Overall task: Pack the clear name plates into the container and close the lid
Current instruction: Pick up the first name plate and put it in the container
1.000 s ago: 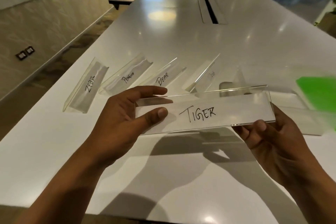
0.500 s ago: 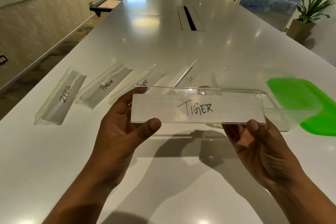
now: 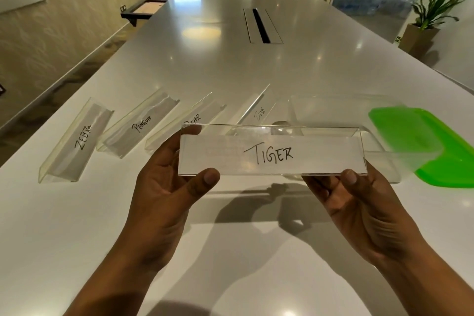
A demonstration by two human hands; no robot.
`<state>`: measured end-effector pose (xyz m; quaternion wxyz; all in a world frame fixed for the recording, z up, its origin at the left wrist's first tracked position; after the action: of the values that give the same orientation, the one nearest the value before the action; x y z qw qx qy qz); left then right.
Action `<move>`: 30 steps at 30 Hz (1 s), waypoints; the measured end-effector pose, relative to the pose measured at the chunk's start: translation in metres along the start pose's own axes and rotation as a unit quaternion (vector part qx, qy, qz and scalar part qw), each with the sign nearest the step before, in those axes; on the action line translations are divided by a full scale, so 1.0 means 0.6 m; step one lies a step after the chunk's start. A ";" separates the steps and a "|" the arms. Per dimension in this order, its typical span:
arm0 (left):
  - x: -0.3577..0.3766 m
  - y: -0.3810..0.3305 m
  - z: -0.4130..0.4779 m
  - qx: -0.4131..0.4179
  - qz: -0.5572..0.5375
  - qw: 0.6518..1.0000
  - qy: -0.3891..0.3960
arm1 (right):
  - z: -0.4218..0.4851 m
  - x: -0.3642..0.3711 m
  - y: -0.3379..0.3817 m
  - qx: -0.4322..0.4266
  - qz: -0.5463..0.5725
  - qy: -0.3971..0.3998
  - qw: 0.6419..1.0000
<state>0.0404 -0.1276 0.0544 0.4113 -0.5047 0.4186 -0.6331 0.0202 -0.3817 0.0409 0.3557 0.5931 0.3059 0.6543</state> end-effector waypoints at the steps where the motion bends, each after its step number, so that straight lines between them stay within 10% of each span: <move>1: 0.000 0.000 0.000 -0.002 -0.001 1.000 -0.001 | 0.001 -0.001 0.000 -0.003 0.001 0.003 1.000; 11: -0.001 -0.004 -0.002 0.005 0.028 1.000 -0.014 | 0.007 0.006 0.070 -0.092 -0.143 -0.075 0.983; 15: 0.002 -0.002 -0.003 0.006 0.049 0.999 -0.015 | 0.001 0.039 0.147 -0.218 -0.387 -0.012 0.896; 21: 0.032 -0.004 0.001 0.043 0.057 0.997 0.030 | 0.011 0.072 0.151 -0.184 -0.618 0.118 0.755; 30: 0.056 -0.008 0.010 0.076 0.077 0.993 0.051 | 0.022 0.080 0.149 -0.129 -0.733 0.208 0.634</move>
<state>0.0407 -0.1584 0.0694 0.4738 -0.4051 0.4273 -0.6549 0.0219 -0.3924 0.1427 0.7181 -0.0302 0.6188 0.3171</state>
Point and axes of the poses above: each hand's wrist, its own z-axis towards the middle knuckle, its own x-axis out of the palm, y = z × x, the point moved 1 cm from there along z, towards the middle knuckle, and after that the axes turned 1 degree about -z, right-handed, at the moved point
